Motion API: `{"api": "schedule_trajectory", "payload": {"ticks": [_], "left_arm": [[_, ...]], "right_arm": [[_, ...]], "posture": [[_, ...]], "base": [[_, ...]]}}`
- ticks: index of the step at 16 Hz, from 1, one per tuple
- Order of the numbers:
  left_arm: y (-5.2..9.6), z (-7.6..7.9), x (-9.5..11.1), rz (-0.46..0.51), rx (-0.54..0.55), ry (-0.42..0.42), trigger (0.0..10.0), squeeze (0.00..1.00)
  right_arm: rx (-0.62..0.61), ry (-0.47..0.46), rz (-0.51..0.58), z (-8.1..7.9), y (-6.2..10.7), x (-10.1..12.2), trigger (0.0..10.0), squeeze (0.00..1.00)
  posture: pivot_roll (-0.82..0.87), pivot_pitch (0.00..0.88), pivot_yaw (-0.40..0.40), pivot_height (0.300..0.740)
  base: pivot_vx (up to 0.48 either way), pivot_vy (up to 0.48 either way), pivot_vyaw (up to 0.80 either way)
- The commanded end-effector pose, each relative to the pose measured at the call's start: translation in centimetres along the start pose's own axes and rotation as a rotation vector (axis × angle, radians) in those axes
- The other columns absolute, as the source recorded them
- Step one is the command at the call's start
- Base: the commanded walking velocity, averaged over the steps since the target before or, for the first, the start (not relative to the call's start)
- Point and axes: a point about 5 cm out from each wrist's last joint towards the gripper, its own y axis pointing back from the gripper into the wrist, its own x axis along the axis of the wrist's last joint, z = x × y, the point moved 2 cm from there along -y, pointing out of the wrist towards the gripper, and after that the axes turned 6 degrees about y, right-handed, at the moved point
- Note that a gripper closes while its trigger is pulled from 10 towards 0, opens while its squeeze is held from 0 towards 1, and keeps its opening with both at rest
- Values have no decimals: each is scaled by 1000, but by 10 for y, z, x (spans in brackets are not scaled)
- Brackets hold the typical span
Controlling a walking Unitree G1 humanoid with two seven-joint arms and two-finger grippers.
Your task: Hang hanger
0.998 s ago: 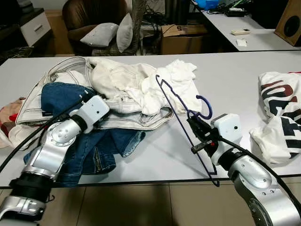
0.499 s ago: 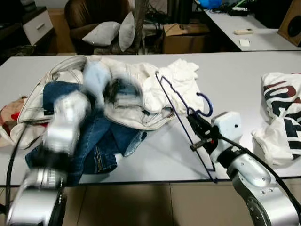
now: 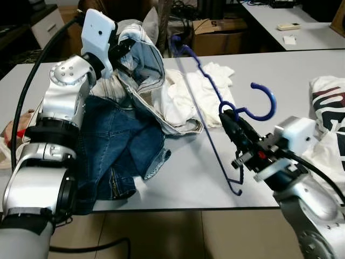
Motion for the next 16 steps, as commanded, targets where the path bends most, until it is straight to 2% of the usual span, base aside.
{"api": "schedule_trajectory", "payload": {"ticks": [1,2,4,5,6,8,10,11,13,14,15,16], "left_arm": [[-3,-6,22,71,8,-33,0,0],[-3,-6,23,76,2,-33,0,0],[-9,5,34,122,-77,-18,0,0],[-12,7,42,146,-81,-34,0,0],[-12,4,45,158,-59,-42,0,0],[-10,3,51,185,-64,-38,0,0],[-7,8,59,217,-107,-40,0,0],[-5,16,62,222,-160,-57,0,0],[-1,29,49,151,-222,-116,0,0],[0,30,44,138,-216,-113,0,0],[2,32,28,99,-176,-112,0,0],[2,33,21,81,-156,-122,0,0]], "right_arm": [[57,-16,22,-7,1,7,10000,0],[67,-19,21,-8,1,7,10000,0],[97,-30,-10,-10,-4,5,10000,0],[135,-37,-159,-12,-12,-13,10000,0],[129,-32,-226,-11,-13,-22,10000,0],[110,-54,-286,-7,-17,-32,10000,0],[88,-86,-336,-2,-25,-39,10000,0],[54,-102,-340,5,-33,-38,10000,0],[98,-163,-228,4,-45,-17,10000,0],[122,-174,-200,1,-45,-12,10000,0],[192,-213,-145,-7,-44,-3,10000,0],[229,-230,-143,-12,-41,-1,10000,0]], "posture": [[38,0,132,740],[33,0,134,740],[30,0,128,740],[31,0,107,740],[32,0,99,740],[32,0,77,740],[35,0,53,740],[39,0,40,740],[42,0,33,740],[41,0,28,740],[41,0,28,740],[36,0,25,740]], "base": [[0,0,0],[0,0,0],[0,0,0],[0,0,0],[0,0,0],[0,0,0],[0,0,0],[0,0,0],[0,0,0],[0,0,0],[0,0,0],[0,0,0]]}}
